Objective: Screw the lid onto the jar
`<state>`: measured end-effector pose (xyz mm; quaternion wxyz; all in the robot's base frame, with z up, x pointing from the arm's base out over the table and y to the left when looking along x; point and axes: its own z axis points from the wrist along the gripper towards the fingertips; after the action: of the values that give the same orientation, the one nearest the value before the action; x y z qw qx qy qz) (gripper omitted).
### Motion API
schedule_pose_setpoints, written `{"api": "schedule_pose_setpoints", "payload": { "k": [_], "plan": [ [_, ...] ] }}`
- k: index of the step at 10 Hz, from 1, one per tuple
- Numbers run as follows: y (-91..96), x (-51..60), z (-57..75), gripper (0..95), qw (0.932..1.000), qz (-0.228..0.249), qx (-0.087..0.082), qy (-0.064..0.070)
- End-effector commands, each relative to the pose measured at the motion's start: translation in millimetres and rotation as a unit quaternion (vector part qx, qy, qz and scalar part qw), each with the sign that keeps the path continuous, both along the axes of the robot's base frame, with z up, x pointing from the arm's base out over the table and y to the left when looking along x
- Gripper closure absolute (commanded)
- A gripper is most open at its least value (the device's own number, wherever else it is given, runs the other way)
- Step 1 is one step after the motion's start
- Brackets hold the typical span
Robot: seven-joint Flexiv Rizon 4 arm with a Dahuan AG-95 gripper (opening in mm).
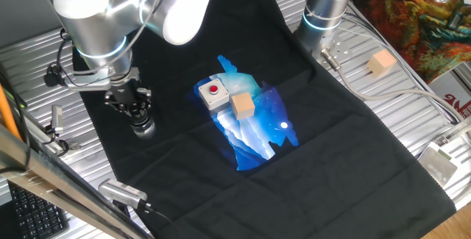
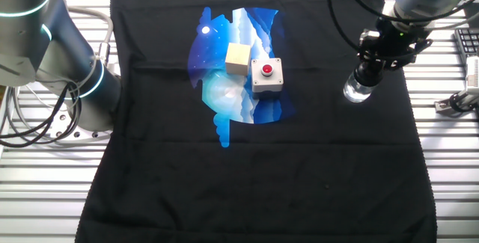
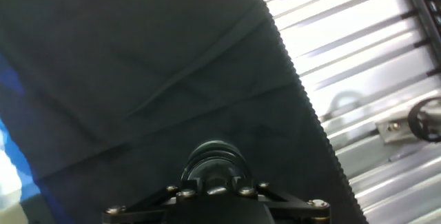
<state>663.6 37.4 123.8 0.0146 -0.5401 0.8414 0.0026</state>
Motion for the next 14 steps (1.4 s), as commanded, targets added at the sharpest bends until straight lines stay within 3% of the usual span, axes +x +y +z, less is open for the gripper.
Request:
{"api": "schedule_pose_setpoints", "payload": {
  "k": [1, 4, 12, 14],
  "plan": [
    [-0.2, -0.2, 0.1, 95.0, 0.9993, -0.037, 0.001, 0.001],
    [-0.3, -0.1, -0.4, 95.0, 0.9970, -0.077, 0.006, 0.003],
    [-0.3, 0.1, -0.4, 95.0, 0.9920, -0.126, 0.009, 0.005],
    [-0.3, 0.1, -0.4, 95.0, 0.9882, -0.153, 0.010, 0.006]
  ]
}}
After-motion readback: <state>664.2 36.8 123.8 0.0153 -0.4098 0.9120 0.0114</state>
